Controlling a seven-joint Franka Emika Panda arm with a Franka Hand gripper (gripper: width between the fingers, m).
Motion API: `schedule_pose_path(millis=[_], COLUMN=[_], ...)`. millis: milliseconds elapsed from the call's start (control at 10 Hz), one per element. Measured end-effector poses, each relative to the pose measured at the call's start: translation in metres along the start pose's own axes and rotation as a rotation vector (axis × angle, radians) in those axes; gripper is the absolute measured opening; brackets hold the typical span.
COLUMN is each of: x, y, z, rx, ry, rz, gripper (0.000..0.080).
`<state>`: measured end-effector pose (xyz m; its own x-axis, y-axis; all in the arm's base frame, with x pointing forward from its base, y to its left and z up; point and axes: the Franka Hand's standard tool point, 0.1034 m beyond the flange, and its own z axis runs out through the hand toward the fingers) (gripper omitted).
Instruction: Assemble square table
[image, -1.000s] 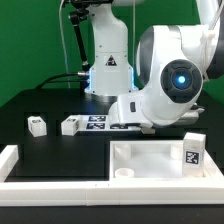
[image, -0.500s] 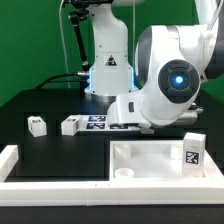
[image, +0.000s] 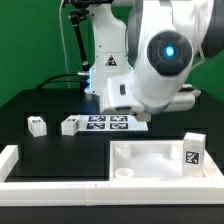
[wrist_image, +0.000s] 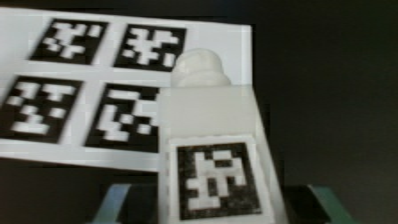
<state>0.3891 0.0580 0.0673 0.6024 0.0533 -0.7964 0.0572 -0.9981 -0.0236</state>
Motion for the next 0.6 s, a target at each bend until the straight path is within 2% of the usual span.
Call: schedule_pose_path(millis=[200,400,600], x=[0.003,0.003,0.005], y=[0.0,0.003,0.023], z=[0.004,0.001,-0.05], rx=[0.001,0.003,0.029], ry=[0.002,0.0,0.025], rz=[0.055,0.203,0.257], gripper=[0.0291,0.0291,0.0291])
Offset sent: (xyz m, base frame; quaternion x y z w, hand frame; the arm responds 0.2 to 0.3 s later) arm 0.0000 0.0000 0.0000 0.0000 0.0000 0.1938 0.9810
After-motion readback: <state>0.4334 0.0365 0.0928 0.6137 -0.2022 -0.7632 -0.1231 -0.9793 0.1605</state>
